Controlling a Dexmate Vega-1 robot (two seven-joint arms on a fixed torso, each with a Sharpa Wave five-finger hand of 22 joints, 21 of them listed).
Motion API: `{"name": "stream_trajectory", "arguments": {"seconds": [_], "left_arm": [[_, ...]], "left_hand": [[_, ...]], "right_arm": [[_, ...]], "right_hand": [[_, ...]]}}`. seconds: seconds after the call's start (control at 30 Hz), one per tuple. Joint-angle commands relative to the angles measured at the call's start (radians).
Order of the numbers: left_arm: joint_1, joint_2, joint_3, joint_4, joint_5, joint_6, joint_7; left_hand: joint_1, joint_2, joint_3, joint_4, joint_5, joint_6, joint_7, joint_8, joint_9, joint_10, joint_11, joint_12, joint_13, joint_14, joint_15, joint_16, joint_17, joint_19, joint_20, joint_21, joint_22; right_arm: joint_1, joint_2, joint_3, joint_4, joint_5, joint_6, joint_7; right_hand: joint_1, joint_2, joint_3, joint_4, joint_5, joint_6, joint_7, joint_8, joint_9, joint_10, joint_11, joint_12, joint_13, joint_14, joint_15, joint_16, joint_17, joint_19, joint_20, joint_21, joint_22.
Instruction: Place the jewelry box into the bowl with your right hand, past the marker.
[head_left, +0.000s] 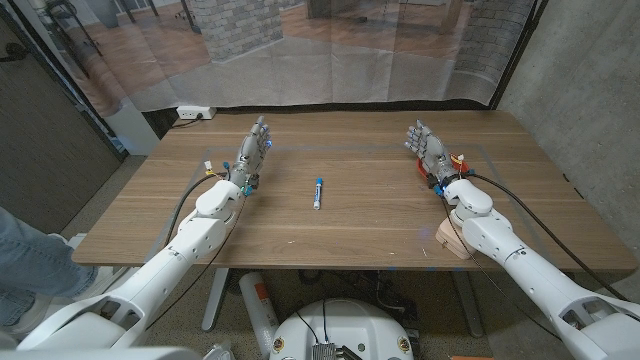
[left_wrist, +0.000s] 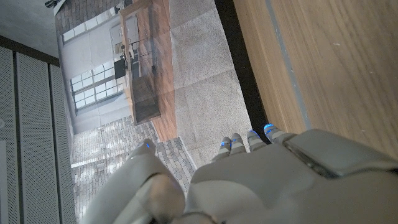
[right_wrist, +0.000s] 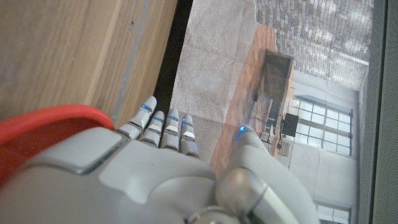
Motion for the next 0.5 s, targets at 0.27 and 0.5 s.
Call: {"name": "stream_trajectory", "arguments": {"seconds": [0.27, 0.5], "left_arm": [[-0.032, -0.016, 0.017, 0.036, 0.003, 0.017, -0.019], [-0.026, -0.011, 0.025, 0.015, 0.008, 0.028, -0.018]], "left_hand": [[0.012, 0.003, 0.004, 0.000, 0.004, -0.001, -0.005, 0.003, 0.004, -0.004, -0.007, 0.007, 0.004, -0.022, 0.000, 0.003, 0.003, -0.035, -0.011, 0.004, 0.002], [0.014, 0.006, 0.003, -0.001, 0.005, 0.006, -0.004, 0.004, 0.004, 0.004, -0.008, 0.009, 0.004, -0.018, 0.001, 0.003, 0.003, -0.034, -0.008, 0.004, 0.002]], "right_arm": [[-0.007, -0.010, -0.002, -0.041, -0.026, -0.003, -0.031], [-0.020, -0.017, 0.001, -0.065, -0.039, 0.013, -0.045]], "right_hand": [[0.020, 0.008, 0.010, -0.009, 0.004, 0.015, -0.012, 0.005, 0.001, 0.021, -0.001, 0.006, 0.002, 0.012, -0.004, 0.006, 0.002, 0.005, -0.041, -0.004, 0.005], [0.042, 0.017, 0.017, -0.025, 0.002, 0.035, -0.024, 0.011, 0.001, 0.049, -0.017, 0.014, 0.003, 0.020, -0.013, 0.005, -0.001, 0.013, -0.044, -0.015, 0.005]]}}
